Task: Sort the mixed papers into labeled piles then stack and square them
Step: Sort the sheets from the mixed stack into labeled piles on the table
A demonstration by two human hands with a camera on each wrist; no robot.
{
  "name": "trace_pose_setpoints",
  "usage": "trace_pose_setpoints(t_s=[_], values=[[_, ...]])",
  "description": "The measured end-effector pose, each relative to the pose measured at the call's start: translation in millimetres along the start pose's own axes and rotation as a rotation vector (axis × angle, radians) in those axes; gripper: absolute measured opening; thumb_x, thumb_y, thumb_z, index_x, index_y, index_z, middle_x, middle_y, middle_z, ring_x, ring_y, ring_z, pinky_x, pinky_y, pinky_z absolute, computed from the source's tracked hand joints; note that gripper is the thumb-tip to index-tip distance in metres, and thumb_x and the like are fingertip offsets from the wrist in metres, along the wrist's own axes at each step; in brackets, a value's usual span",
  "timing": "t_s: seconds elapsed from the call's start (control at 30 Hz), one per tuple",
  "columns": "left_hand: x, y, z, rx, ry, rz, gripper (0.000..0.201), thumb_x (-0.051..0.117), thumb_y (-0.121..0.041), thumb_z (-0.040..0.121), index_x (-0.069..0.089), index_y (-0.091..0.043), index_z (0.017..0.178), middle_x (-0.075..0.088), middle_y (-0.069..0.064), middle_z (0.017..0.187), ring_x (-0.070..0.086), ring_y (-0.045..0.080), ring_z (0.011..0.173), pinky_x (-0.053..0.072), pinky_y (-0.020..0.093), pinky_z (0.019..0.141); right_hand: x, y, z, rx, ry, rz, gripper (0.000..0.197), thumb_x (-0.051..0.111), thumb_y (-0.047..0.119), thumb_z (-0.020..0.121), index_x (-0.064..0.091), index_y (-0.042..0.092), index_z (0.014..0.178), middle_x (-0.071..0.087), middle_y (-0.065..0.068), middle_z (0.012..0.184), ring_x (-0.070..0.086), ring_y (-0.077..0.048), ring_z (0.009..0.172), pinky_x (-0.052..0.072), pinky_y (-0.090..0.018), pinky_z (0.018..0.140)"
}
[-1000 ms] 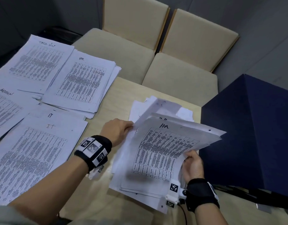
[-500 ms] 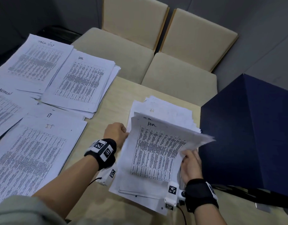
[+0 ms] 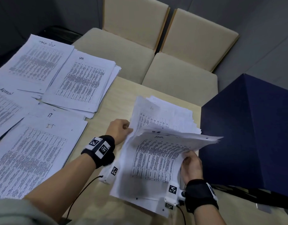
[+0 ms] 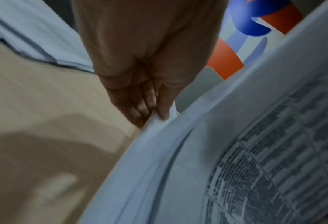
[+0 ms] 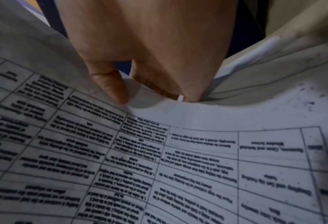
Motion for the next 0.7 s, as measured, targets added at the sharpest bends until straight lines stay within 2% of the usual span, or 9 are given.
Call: trace_pose_setpoints(t_s=[0.07,0.13,0.17,0.27,0.4,0.47,0.53,0.6,0.7], values=[[3,-3,-3,-0.009,0.041,-0.298,0.022,0.074,-0.007,0.083,0.056,-0.006,0.069,0.052,0.002,0.062,0.046,0.017,0.058,0.038,0.023,0.058,1,2,0,0.0,0.001,0.005,0.019,0.05,-0.003,0.069,0.044,0.014,0.065,0.044,-0.005,0.075,0.043,-0.024,0.078,0.036,-0.032,0.08],[3,-12,-8,0.011,0.102,-0.578,0.027,0.077,-0.001,0.079,0.053,-0.007,0.069,0.05,0.007,0.061,0.044,0.015,0.055,0.041,0.019,0.058,1,7,0,-0.028,-0.021,-0.013,0.027,0.043,-0.011,0.077,0.042,0.014,0.064,0.04,-0.001,0.065,0.04,-0.017,0.067,0.034,-0.026,0.068],[1,-16,-10,0.029,0.133,-0.652,0.029,0.079,0.001,0.076,0.052,-0.007,0.068,0.047,0.006,0.06,0.042,0.013,0.053,0.041,0.017,0.057,1,9,-1,-0.055,-0.02,-0.019,0.03,0.042,-0.014,0.079,0.046,0.012,0.065,0.044,0.0,0.063,0.041,-0.015,0.066,0.035,-0.025,0.068],[-5,-26,-16,0.08,0.261,-0.754,0.038,0.087,-0.001,0.063,0.05,-0.008,0.063,0.046,0.007,0.064,0.044,0.014,0.054,0.042,0.017,0.055,4,13,-1,-0.1,0.004,-0.003,0.032,0.043,-0.02,0.078,0.059,0.006,0.068,0.058,-0.003,0.064,0.051,-0.017,0.07,0.04,-0.027,0.075],[-3,-23,-17,0.074,0.38,-0.766,0.03,0.077,0.003,0.06,0.049,-0.009,0.06,0.047,0.009,0.065,0.043,0.017,0.057,0.039,0.024,0.051,6,19,4,-0.121,0.002,0.001,0.042,0.04,-0.024,0.08,0.056,0.007,0.057,0.057,0.0,0.054,0.052,-0.014,0.061,0.04,-0.026,0.07],[1,-15,-12,0.054,0.357,-0.738,0.028,0.077,0.0,0.065,0.05,-0.001,0.064,0.049,0.012,0.069,0.043,0.022,0.063,0.039,0.032,0.059,8,22,4,-0.131,0.001,-0.031,0.043,0.044,-0.023,0.081,0.063,0.008,0.057,0.063,0.0,0.056,0.059,-0.014,0.061,0.048,-0.022,0.066],[2,-8,-7,0.029,0.263,-0.739,0.036,0.077,-0.009,0.075,0.045,0.008,0.071,0.049,0.015,0.074,0.041,0.025,0.069,0.035,0.035,0.065,9,24,2,-0.136,-0.034,-0.058,0.032,0.05,-0.02,0.083,0.063,0.005,0.069,0.068,0.001,0.059,0.065,-0.01,0.06,0.051,-0.015,0.061],[-3,-7,-7,-0.01,0.096,-0.71,0.039,0.07,-0.016,0.088,0.042,-0.005,0.063,0.038,0.007,0.062,0.034,0.016,0.057,0.027,0.026,0.055,7,24,-2,-0.136,-0.082,-0.055,0.025,0.051,-0.017,0.086,0.058,0.006,0.078,0.067,-0.001,0.065,0.063,-0.01,0.067,0.051,-0.015,0.065],[-11,-3,-7,-0.038,-0.091,-0.58,0.048,0.064,-0.03,0.094,0.034,-0.019,0.058,0.025,-0.007,0.054,0.023,0.011,0.05,0.022,0.025,0.051,-1,22,-7,-0.121,-0.068,0.02,0.03,0.046,-0.019,0.085,0.054,0.01,0.08,0.058,-0.007,0.081,0.055,-0.017,0.08,0.046,-0.024,0.083]])
Point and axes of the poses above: each hand's wrist, its own z-axis towards the middle knuckle, its own x-axis out of the palm, y = z × x, the point moved 4 cm from there along z, towards the middle knuckle
